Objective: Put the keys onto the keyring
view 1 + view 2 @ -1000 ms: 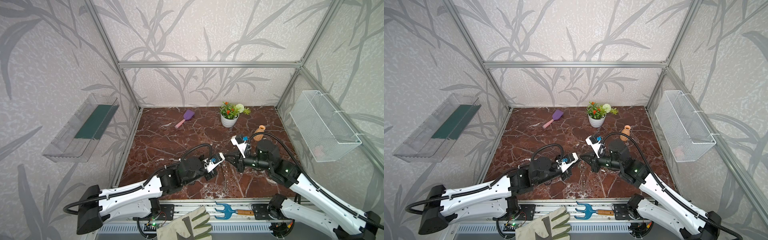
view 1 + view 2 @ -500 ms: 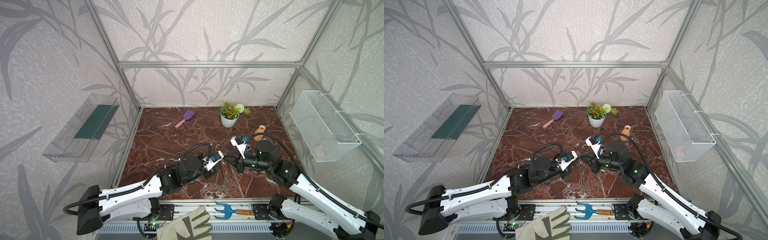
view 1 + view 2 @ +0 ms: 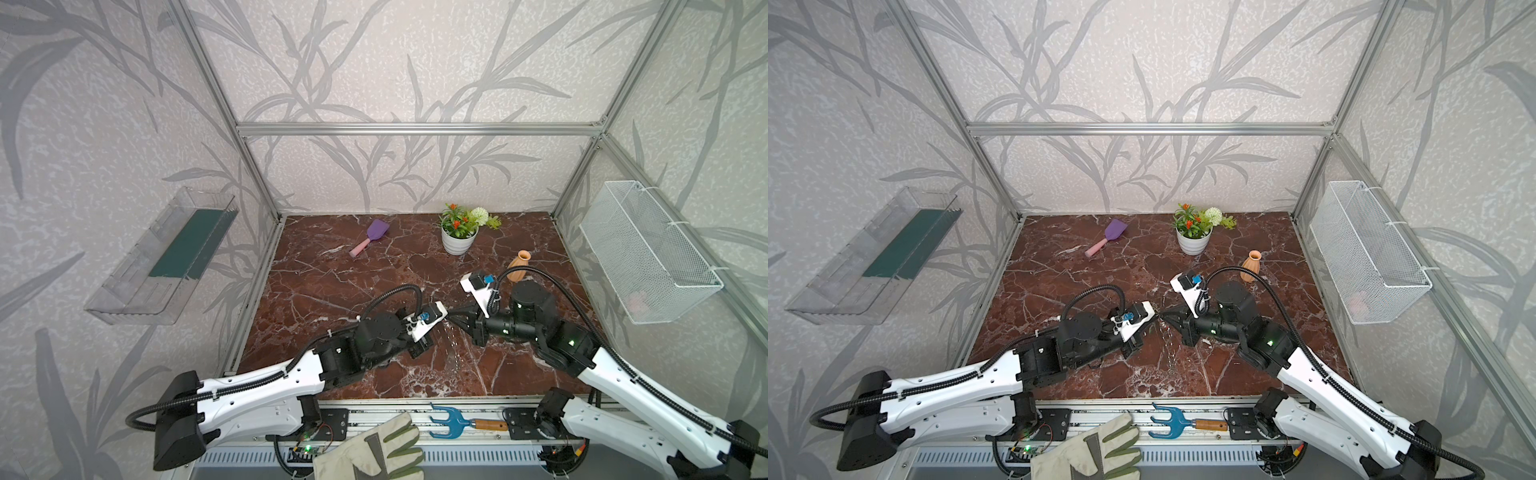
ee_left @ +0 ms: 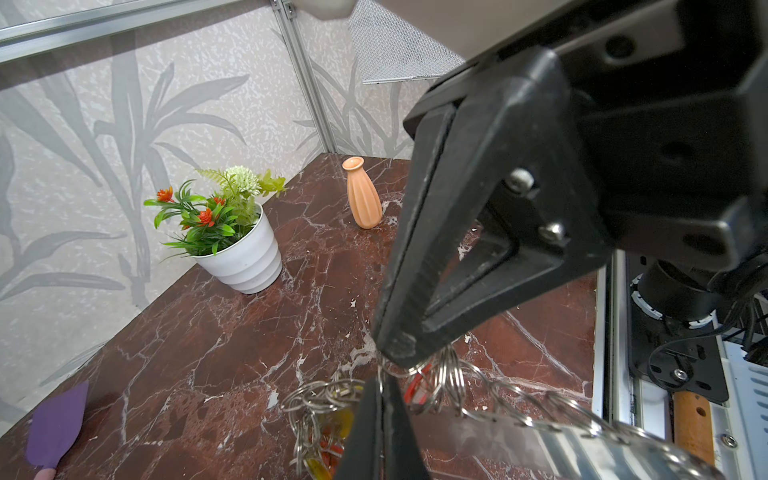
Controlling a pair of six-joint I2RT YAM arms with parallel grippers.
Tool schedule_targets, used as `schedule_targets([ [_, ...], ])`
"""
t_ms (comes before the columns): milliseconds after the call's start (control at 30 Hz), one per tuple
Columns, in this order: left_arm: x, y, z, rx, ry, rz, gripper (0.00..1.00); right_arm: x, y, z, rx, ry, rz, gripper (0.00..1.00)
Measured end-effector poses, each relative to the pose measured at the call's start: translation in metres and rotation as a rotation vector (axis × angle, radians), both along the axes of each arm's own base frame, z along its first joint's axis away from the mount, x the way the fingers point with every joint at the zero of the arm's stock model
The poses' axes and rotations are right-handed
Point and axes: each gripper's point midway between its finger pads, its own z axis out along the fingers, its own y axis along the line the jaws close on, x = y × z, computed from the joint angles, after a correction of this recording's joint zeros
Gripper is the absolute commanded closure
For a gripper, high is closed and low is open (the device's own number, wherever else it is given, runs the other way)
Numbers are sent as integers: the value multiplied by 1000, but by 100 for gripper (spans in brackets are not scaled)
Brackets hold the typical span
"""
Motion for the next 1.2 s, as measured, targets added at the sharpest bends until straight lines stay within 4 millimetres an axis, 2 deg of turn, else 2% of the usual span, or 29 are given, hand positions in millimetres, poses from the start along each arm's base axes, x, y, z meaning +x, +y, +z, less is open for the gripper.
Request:
schedule_targets([
  [433,-2,1,-2,2,7,-19,100,2,-1,-2,-9,3,-11,100],
  [633,-7,4,-11,16,10,-34,100,3,3,-8,-21,20,-6,100],
  [700,-14,2,-13,12,13,-68,100,6,3,-12,-31,27,-19,100],
  [967,-21,0,9,-69,-31,-105,100,14,2,-22,-48,67,-45,100],
  [1200,-20,-1,10,-73,-34,-100,100,10,1,-15,-30,58,-37,100],
])
